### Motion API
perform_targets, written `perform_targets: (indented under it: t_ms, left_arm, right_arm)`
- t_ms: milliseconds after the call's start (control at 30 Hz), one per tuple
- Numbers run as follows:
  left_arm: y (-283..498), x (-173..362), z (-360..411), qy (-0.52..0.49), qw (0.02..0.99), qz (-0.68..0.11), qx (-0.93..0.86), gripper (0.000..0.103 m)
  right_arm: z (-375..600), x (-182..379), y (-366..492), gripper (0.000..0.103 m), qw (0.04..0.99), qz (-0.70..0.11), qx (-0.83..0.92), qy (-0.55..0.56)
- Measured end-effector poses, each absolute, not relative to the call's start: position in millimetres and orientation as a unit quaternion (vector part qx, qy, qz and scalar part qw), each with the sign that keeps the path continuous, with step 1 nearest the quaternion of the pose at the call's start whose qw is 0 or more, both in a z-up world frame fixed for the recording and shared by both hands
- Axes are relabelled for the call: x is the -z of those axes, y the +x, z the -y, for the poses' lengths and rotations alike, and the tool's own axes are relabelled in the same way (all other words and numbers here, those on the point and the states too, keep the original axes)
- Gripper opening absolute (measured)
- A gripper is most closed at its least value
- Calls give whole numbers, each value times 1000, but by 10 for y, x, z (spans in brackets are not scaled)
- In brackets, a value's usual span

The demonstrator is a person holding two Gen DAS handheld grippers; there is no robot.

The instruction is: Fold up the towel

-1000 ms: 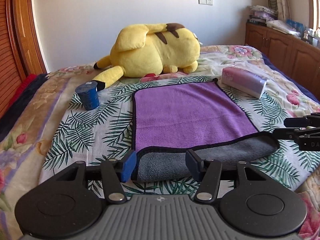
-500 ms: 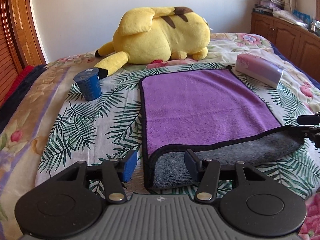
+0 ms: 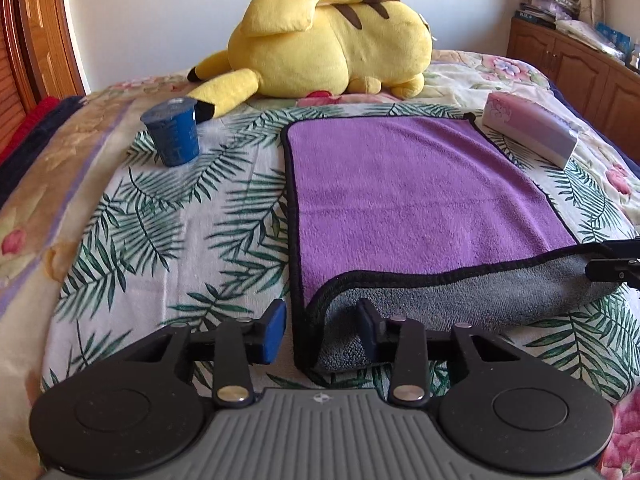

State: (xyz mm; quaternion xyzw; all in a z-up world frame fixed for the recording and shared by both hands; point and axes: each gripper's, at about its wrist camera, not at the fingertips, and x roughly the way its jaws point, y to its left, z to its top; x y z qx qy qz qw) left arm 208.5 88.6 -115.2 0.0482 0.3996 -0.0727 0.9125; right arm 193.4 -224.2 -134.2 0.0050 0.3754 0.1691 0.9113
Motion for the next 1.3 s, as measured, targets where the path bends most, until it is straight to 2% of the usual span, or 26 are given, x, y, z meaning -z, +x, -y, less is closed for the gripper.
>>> perform_targets:
  t_ms: [367, 433, 733, 900, 1067, 1133, 1300]
  left_arm:
    - [2070, 1259, -895, 43, 905, -418, 71, 12]
    - [2068, 1258, -901, 40, 904, -418, 74, 8]
    - [2062, 1257, -879, 40, 905, -417, 78, 3]
    - [2055, 1247, -868, 36, 905, -416, 86, 0]
    - [2044, 1229, -861, 33, 906, -412, 90, 0]
    - [2039, 1212, -854, 31, 908, -408, 92, 0]
    - [2016, 1163, -834, 30, 914, -393, 98, 0]
  right_arm:
    - [2242, 1379, 1946, 55, 899, -397, -184, 19]
    - [2233, 1379, 1945, 53, 898, -398, -187, 16]
    - [2250, 1371, 1955, 40, 892, -408, -194, 8]
    - [2234, 1379, 1953, 24, 891, -410, -194, -4]
    - [2244, 1370, 1951, 18, 894, -405, -194, -8]
    - [2250, 1364, 1952, 9, 895, -402, -194, -9]
    - [2276, 1318, 1945, 5, 903, -386, -189, -6]
